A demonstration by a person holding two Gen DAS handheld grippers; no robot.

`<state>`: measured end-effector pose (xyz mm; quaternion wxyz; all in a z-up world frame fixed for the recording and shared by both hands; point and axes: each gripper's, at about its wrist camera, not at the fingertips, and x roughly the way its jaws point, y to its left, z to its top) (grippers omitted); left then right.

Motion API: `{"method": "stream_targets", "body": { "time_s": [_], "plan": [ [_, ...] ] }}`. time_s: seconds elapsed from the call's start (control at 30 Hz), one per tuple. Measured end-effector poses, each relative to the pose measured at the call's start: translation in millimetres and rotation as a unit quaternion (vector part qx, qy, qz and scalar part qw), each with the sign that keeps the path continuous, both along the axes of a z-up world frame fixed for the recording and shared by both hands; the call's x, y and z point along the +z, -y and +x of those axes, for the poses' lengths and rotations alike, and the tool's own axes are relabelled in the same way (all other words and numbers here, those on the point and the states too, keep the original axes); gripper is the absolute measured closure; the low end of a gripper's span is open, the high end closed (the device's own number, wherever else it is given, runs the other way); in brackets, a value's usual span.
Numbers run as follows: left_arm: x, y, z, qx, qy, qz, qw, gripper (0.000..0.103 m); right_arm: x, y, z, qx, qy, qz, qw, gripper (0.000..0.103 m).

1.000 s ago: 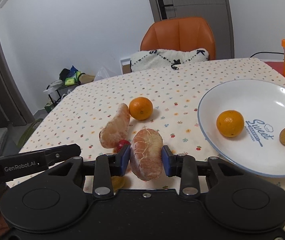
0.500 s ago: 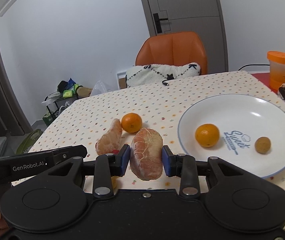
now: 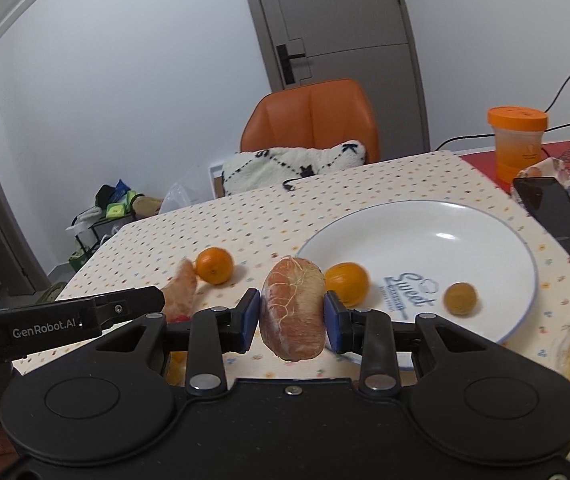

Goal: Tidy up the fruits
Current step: 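Carry the orange in the left gripper and pomelo in the right to the plate, then open the left gripper over the plate while the right releases the pomelo segment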

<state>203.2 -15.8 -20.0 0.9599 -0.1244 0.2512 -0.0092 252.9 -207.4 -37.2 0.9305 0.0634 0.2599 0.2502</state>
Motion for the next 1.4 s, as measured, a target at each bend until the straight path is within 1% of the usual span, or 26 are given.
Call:
{"method": "stream_targets", "body": {
  "time_s": [0.57, 0.8, 0.87, 0.93, 1.03, 1.27, 1.4],
  "plan": [
    [0, 47, 31, -0.038, -0.006, 0.022, 0.999, 0.08, -14, 46, 26, -0.051, -0.006, 0.003, 0.999, 0.07],
    [-1, 63, 45, -0.052, -0.009, 0.031, 0.9981, 0.08, -17, 58, 35, -0.057, -0.007, 0.021, 0.998, 0.07],
    [-1, 68, 48, -0.056, -0.008, 0.034, 0.9978, 0.08, -17, 61, 36, -0.058, -0.006, 0.027, 0.998, 0.064],
    [0, 73, 51, -0.06, -0.007, 0.036, 0.9975, 0.08, -16, 63, 35, -0.062, 0.004, 0.027, 0.998, 0.063],
    [-1, 79, 57, -0.066, -0.007, 0.039, 0.997, 0.08, -15, 68, 32, -0.064, 0.007, 0.032, 0.997, 0.056],
    [-2, 90, 65, -0.076, -0.011, 0.037, 0.9963, 0.079, -15, 77, 27, -0.069, 0.003, 0.041, 0.997, 0.053],
    [0, 93, 64, -0.075, -0.006, 0.039, 0.9964, 0.078, -15, 78, 25, -0.069, 0.003, 0.043, 0.997, 0.05]
  ]
}}
